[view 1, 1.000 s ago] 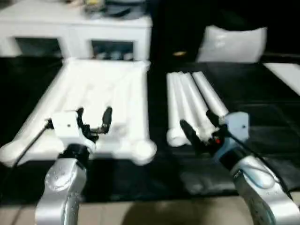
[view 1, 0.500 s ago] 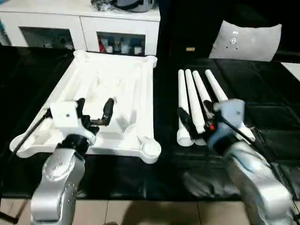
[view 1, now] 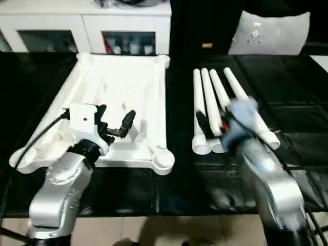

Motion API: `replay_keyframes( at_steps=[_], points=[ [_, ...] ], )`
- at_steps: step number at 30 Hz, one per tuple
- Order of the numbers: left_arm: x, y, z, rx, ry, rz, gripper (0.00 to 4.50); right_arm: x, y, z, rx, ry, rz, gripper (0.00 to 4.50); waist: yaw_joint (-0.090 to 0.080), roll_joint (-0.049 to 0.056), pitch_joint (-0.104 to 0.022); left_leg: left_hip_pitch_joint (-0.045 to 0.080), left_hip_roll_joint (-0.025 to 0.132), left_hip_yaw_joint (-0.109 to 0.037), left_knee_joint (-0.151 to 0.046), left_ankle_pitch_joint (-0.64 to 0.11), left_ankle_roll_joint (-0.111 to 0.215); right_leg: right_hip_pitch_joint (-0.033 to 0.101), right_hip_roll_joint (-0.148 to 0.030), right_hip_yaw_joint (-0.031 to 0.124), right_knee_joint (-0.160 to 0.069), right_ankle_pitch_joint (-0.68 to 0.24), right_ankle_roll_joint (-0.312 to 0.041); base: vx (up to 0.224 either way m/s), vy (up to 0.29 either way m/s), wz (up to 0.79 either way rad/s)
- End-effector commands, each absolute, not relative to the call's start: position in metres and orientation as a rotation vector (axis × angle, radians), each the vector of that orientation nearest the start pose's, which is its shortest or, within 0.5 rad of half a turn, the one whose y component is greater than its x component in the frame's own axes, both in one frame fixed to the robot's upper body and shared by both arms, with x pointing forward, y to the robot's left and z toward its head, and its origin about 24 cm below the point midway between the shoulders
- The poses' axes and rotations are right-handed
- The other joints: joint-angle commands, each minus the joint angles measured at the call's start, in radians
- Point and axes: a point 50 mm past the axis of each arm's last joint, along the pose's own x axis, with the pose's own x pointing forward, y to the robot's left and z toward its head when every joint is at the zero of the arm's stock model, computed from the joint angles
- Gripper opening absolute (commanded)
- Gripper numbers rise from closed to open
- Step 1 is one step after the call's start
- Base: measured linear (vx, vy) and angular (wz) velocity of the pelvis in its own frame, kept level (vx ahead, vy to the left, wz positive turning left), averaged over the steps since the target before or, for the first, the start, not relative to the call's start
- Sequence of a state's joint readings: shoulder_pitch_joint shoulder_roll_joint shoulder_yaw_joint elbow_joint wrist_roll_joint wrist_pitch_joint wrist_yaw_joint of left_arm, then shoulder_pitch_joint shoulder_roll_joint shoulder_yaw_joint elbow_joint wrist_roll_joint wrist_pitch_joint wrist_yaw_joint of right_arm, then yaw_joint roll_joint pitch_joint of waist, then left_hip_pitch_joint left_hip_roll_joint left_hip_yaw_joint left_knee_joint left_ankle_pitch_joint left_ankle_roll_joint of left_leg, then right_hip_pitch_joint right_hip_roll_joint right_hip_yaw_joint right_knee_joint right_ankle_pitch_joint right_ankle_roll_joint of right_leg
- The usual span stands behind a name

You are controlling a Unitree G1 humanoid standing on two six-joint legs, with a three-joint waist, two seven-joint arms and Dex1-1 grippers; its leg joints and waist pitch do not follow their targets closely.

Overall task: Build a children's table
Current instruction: Pick table leg

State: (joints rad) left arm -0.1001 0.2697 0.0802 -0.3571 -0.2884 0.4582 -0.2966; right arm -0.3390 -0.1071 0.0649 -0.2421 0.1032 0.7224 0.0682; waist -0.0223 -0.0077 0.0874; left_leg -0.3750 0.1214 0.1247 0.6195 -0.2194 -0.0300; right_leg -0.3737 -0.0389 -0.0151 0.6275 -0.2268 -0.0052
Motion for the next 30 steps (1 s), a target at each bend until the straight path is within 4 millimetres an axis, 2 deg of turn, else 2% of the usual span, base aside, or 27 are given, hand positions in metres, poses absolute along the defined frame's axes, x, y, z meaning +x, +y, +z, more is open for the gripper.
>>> replay_keyframes(
  at_steps=[1, 2, 3, 4, 5, 6, 7, 9, 11, 12, 13, 16, 17, 18, 22, 23, 24, 25, 27, 28, 29, 30],
  points=[
    [0.251, 0.172, 0.126, 0.026, -0.009, -0.450, 4.46, 0.312, -0.114, 0.114, -0.063, 0.236, 0.246, 4.50, 0.004, -0.003, -0.052, 0.008, 0.084, -0.027, -0.087, -0.103, 0.019, 0.036, -0.095, 0.049, -0.069, -0.066, -0.225, 0.000, 0.000, 0.00],
    [0.249, 0.172, 0.127, 0.033, -0.008, -0.471, 4.46, 0.316, -0.112, 0.115, -0.064, 0.233, 0.247, 4.50, 0.003, 0.002, -0.049, 0.007, 0.084, -0.028, -0.087, -0.094, 0.007, 0.033, -0.095, 0.047, -0.064, -0.050, -0.234, 0.000, 0.000, 0.00],
    [0.248, 0.173, 0.129, 0.060, -0.004, -0.483, 4.46, 0.323, -0.110, 0.117, -0.078, 0.226, 0.236, 4.50, 0.005, 0.003, -0.052, 0.013, 0.087, -0.023, -0.083, -0.065, 0.001, 0.029, -0.092, 0.048, -0.060, 0.010, -0.236, 0.000, 0.000, 0.00],
    [0.248, 0.173, 0.129, 0.062, -0.004, -0.484, 4.46, 0.323, -0.110, 0.117, -0.079, 0.226, 0.236, 4.50, 0.009, 0.005, -0.054, 0.011, 0.087, -0.022, -0.082, -0.035, 0.001, 0.032, -0.092, 0.047, -0.055, 0.053, -0.238, 0.000, 0.000, 0.00],
    [0.247, 0.174, 0.130, 0.079, 0.002, -0.491, 4.46, 0.328, -0.109, 0.119, -0.095, 0.223, 0.227, 4.50, 0.013, 0.003, -0.055, 0.012, 0.085, -0.018, -0.078, 0.019, 0.011, 0.032, -0.088, 0.046, -0.050, 0.136, -0.240, 0.000, 0.000, 0.00],
    [0.245, 0.173, 0.131, 0.093, 0.008, -0.523, 4.46, 0.334, -0.106, 0.120, -0.105, 0.222, 0.219, 4.50, 0.018, 0.007, -0.057, 0.009, 0.083, -0.017, -0.077, 0.045, 0.012, 0.035, -0.090, 0.044, -0.046, 0.174, -0.246, 0.000, 0.000, 0.00],
    [0.243, 0.173, 0.130, 0.098, 0.016, -0.560, 4.46, 0.340, -0.105, 0.120, -0.111, 0.229, 0.199, 4.50, 0.023, 0.016, -0.054, 0.010, 0.082, -0.017, -0.079, 0.034, 0.005, 0.032, -0.091, 0.044, -0.045, 0.168, -0.249, 0.000, 0.000, 0.00],
    [0.240, 0.173, 0.128, 0.093, 0.044, -0.598, 4.46, 0.347, -0.104, 0.118, -0.119, 0.262, 0.175, 4.50, 0.026, 0.014, -0.053, 0.013, 0.083, -0.013, -0.081, -0.007, -0.020, 0.034, -0.089, 0.045, -0.045, 0.138, -0.251, 0.000, 0.000, 0.00],
    [0.237, 0.169, 0.130, 0.094, 0.051, -0.664, 4.46, 0.352, -0.103, 0.119, -0.090, 0.268, 0.163, 4.50, 0.029, 0.022, -0.053, 0.013, 0.084, -0.012, -0.083, -0.033, -0.038, 0.033, -0.090, 0.046, -0.046, 0.127, -0.247, 0.000, 0.000, 0.00],
    [0.237, 0.168, 0.130, 0.087, 0.049, -0.698, 4.46, 0.357, -0.104, 0.114, -0.094, 0.316, 0.126, 4.50, 0.031, 0.026, -0.047, 0.015, 0.085, -0.013, -0.087, -0.063, -0.053, 0.028, -0.088, 0.045, -0.048, 0.109, -0.242, 0.000, 0.000, 0.00],
    [0.238, 0.167, 0.130, 0.088, 0.051, -0.711, 4.46, 0.360, -0.104, 0.112, -0.101, 0.340, 0.110, 4.50, 0.030, 0.020, -0.045, 0.013, 0.083, -0.012, -0.088, -0.081, -0.064, 0.031, -0.088, 0.046, -0.047, 0.089, -0.244, 0.000, 0.000, 0.00],
    [0.239, 0.166, 0.131, 0.098, 0.059, -0.719, 4.46, 0.366, -0.102, 0.110, -0.118, 0.383, 0.096, 4.50, 0.031, 0.027, -0.046, 0.012, 0.082, -0.012, -0.087, -0.104, -0.077, 0.032, -0.091, 0.048, -0.048, 0.056, -0.239, 0.000, 0.000, 0.00],
    [0.238, 0.165, 0.133, 0.087, 0.055, -0.732, 4.46, 0.369, -0.100, 0.110, -0.092, 0.397, 0.097, 4.50, 0.030, 0.024, -0.045, 0.011, 0.082, -0.011, -0.088, -0.111, -0.079, 0.033, -0.091, 0.048, -0.050, 0.044, -0.236, 0.000, 0.000, 0.00],
    [0.238, 0.164, 0.135, 0.076, 0.052, -0.740, 4.46, 0.371, -0.098, 0.110, -0.082, 0.403, 0.096, 4.50, 0.029, 0.028, -0.043, 0.010, 0.083, -0.012, -0.088, -0.117, -0.081, 0.031, -0.093, 0.050, -0.049, 0.036, -0.236, 0.000, 0.000, 0.00],
    [0.234, 0.158, 0.133, 0.083, 0.070, -0.779, 4.46, 0.379, -0.096, 0.111, -0.084, 0.421, 0.094, 4.50, 0.029, 0.028, -0.046, 0.006, 0.085, -0.010, -0.085, -0.090, -0.071, 0.035, -0.094, 0.049, -0.046, 0.064, -0.246, 0.000, 0.000, 0.00],
    [0.232, 0.155, 0.131, 0.069, 0.080, -0.800, 4.46, 0.382, -0.097, 0.110, -0.071, 0.433, 0.075, 4.50, 0.030, 0.055, -0.046, 0.008, 0.083, -0.010, -0.082, -0.088, -0.076, 0.032, -0.090, 0.047, -0.042, 0.093, -0.254, 0.000, 0.000, 0.00],
    [0.231, 0.153, 0.129, 0.065, 0.085, -0.810, 4.46, 0.382, -0.098, 0.109, -0.078, 0.444, 0.067, 4.50, 0.032, 0.055, -0.051, 0.010, 0.082, -0.009, -0.081, -0.087, -0.075, 0.036, -0.088, 0.045, -0.042, 0.102, -0.256, 0.000, 0.000, 0.00],
    [0.231, 0.151, 0.128, 0.065, 0.090, -0.819, 4.46, 0.382, -0.099, 0.108, -0.082, 0.449, 0.063, 4.50, 0.030, 0.049, -0.051, 0.007, 0.083, -0.007, -0.081, -0.077, -0.071, 0.037, -0.088, 0.045, -0.042, 0.119, -0.260, 0.000, 0.000, 0.00],
    [0.229, 0.146, 0.126, 0.055, 0.100, -0.846, 4.46, 0.382, -0.101, 0.107, -0.063, 0.486, 0.068, 4.50, 0.039, 0.052, -0.066, 0.004, 0.080, -0.004, -0.072, -0.012, -0.039, 0.047, -0.090, 0.045, -0.038, 0.189, -0.274, 0.000, 0.000, 0.00],
    [0.229, 0.145, 0.126, 0.051, 0.101, -0.850, 4.46, 0.382, -0.101, 0.106, -0.049, 0.497, 0.076, 4.50, 0.042, 0.051, -0.066, 0.004, 0.081, -0.003, -0.072, -0.006, -0.032, 0.047, -0.091, 0.045, -0.037, 0.193, -0.276, 0.000, 0.000, 0.00],
    [0.229, 0.143, 0.127, 0.051, 0.097, -0.846, 4.46, 0.382, -0.102, 0.106, -0.050, 0.519, 0.078, 4.50, 0.046, 0.041, -0.065, 0.001, 0.084, -0.001, -0.073, -0.002, -0.020, 0.047, -0.092, 0.045, -0.037, 0.184, -0.282, 0.000, 0.000, 0.00],
    [0.229, 0.143, 0.127, 0.052, 0.096, -0.845, 4.46, 0.383, -0.103, 0.106, -0.053, 0.529, 0.077, 4.50, 0.049, 0.049, -0.064, 0.005, 0.085, 0.000, -0.073, -0.013, -0.020, 0.043, -0.092, 0.044, -0.039, 0.154, -0.285, 0.000, 0.000, 0.00]
  ],
)
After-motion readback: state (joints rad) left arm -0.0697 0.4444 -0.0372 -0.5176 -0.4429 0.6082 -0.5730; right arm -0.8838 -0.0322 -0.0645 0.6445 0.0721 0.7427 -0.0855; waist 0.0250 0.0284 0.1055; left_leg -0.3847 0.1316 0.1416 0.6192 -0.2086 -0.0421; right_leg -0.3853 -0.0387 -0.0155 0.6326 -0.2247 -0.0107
